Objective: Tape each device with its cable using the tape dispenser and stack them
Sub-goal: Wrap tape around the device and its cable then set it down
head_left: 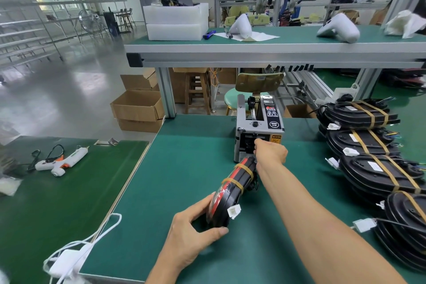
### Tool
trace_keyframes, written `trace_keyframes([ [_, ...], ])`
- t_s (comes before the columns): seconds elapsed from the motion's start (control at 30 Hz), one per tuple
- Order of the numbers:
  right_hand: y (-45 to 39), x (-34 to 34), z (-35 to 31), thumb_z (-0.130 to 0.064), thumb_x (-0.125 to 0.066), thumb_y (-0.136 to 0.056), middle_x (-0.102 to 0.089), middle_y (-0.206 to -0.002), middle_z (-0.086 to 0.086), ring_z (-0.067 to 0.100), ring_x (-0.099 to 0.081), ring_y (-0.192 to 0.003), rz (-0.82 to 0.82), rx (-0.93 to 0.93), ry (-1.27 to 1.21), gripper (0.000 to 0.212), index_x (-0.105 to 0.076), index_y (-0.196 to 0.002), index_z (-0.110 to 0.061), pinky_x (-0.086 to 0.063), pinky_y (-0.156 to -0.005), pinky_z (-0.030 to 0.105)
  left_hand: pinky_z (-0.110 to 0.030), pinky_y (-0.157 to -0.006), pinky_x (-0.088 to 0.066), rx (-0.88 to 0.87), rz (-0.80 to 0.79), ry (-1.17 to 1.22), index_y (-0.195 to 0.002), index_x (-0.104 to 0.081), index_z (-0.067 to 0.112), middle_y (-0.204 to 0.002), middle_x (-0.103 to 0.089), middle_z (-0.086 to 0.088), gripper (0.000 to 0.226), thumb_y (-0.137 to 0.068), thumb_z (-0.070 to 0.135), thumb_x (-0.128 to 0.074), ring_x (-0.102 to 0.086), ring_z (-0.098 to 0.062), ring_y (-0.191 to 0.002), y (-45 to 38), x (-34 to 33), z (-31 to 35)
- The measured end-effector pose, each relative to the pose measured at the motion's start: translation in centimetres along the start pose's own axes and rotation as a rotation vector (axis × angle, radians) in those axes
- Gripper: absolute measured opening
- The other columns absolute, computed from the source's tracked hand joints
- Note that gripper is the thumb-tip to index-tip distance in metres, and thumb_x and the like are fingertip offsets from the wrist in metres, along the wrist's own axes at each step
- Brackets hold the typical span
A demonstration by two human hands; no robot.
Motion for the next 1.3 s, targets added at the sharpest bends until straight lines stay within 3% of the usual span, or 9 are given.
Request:
trace_keyframes([
  [0.07,0.1,0.0,0.0,-0.013,-0.078,-0.081,-0.077,-0.087,0.009,0.027,-0.074,-0.084,-0.003,-0.006,-0.014,0.005,-0.073,-0.078,-0.013,-0.064,-0.081,0.042,-0.013,-0.11,-0.044,-0.002,-0.001,0.001,-0.144,-0.065,0.048,-0.142,-0.07,0.018,0.077,-0.076,0.032,-0.096,-0.062,-0.006,-0.138,0.0,0.0,0.0],
  [0.2,0.4,1.0,-0.1,-0.014,-0.073,-0.084,-0.071,-0.072,0.0,0.018,-0.063,-0.071,-0.086,0.058,-0.037,0.014,-0.07,-0.07,-0.012,-0.05,-0.061,0.027,-0.013,-0.11,-0.044,-0.001,-0.005,0.007,-0.144,-0.065,0.048,-0.142,-0.07,0.018,0.077,-0.076,0.032,-0.096,-0.062,-0.006,-0.138,0.1,-0.1,0.1],
  [0.33,1.3,2.9,-0.5,-0.015,-0.072,-0.09,-0.066,-0.078,0.002,0.017,-0.059,-0.082,-0.36,0.206,-0.011,0.011,-0.071,-0.078,-0.014,-0.052,-0.08,0.033,-0.014,-0.109,-0.045,0.006,-0.004,0.026,-0.145,-0.065,0.045,-0.142,-0.071,0.016,0.077,-0.075,0.032,-0.096,-0.063,-0.007,-0.137,0.0,-0.1,0.1],
  [0.43,2.2,4.1,-0.7,-0.019,-0.073,-0.093,-0.074,-0.088,0.003,0.017,-0.069,-0.094,-0.571,0.238,-0.016,0.007,-0.075,-0.086,-0.015,-0.054,-0.087,0.034,-0.015,-0.109,-0.046,0.016,-0.001,0.033,-0.144,-0.066,0.045,-0.14,-0.072,0.016,0.078,-0.074,0.031,-0.096,-0.064,-0.008,-0.136,0.1,0.0,-0.2],
  [0.53,3.5,4.5,-1.0,-0.019,-0.076,-0.091,-0.08,-0.106,-0.006,0.016,-0.074,-0.104,-0.698,0.318,0.107,0.015,-0.075,-0.077,-0.021,-0.058,-0.092,0.035,-0.016,-0.109,-0.047,0.012,-0.001,0.036,-0.144,-0.066,0.043,-0.14,-0.072,0.015,0.077,-0.074,0.031,-0.096,-0.065,-0.009,-0.135,0.1,-0.1,-0.2],
  [0.6,3.9,4.5,-1.2,-0.016,-0.076,-0.091,-0.079,-0.109,-0.008,0.017,-0.074,-0.104,-0.711,0.363,0.157,0.022,-0.072,-0.069,-0.021,-0.059,-0.092,0.036,-0.017,-0.11,-0.047,0.013,0.0,0.041,-0.144,-0.067,0.043,-0.14,-0.072,0.014,0.077,-0.074,0.032,-0.097,-0.065,-0.009,-0.135,0.1,-0.1,-0.2],
  [0.83,4.3,4.6,-1.2,-0.013,-0.074,-0.093,-0.08,-0.106,-0.006,0.013,-0.072,-0.099,-0.753,0.417,0.197,0.019,-0.069,-0.075,-0.015,-0.058,-0.091,0.035,-0.013,-0.108,-0.047,0.016,-0.006,0.042,-0.143,-0.067,0.045,-0.14,-0.072,0.015,0.077,-0.074,0.028,-0.097,-0.064,-0.008,-0.135,0.1,-0.1,-0.1],
  [1.07,4.0,4.5,-0.7,-0.01,-0.076,-0.091,-0.08,-0.104,-0.007,0.002,-0.073,-0.09,-0.742,0.434,0.185,0.018,-0.072,-0.074,-0.013,-0.055,-0.081,0.021,-0.015,-0.109,-0.047,0.012,-0.01,0.049,-0.144,-0.067,0.043,-0.14,-0.072,0.014,0.077,-0.074,0.027,-0.096,-0.064,-0.009,-0.136,0.1,-0.2,-0.2],
  [1.3,3.4,4.2,-0.2,-0.011,-0.077,-0.091,-0.08,-0.101,-0.008,-0.005,-0.07,-0.081,-0.723,0.437,0.171,0.012,-0.074,-0.079,-0.009,-0.05,-0.076,0.016,-0.015,-0.108,-0.047,0.011,-0.008,0.05,-0.143,-0.067,0.044,-0.139,-0.073,0.013,0.077,-0.074,0.027,-0.096,-0.065,-0.009,-0.135,0.0,-0.2,-0.2],
])
Point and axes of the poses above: each hand's wrist, its own y-axis away from the middle knuckle, its own x-axis out of the back of the hand, z = x × y, the point moved 6 cm from there along -y, towards the middle knuckle
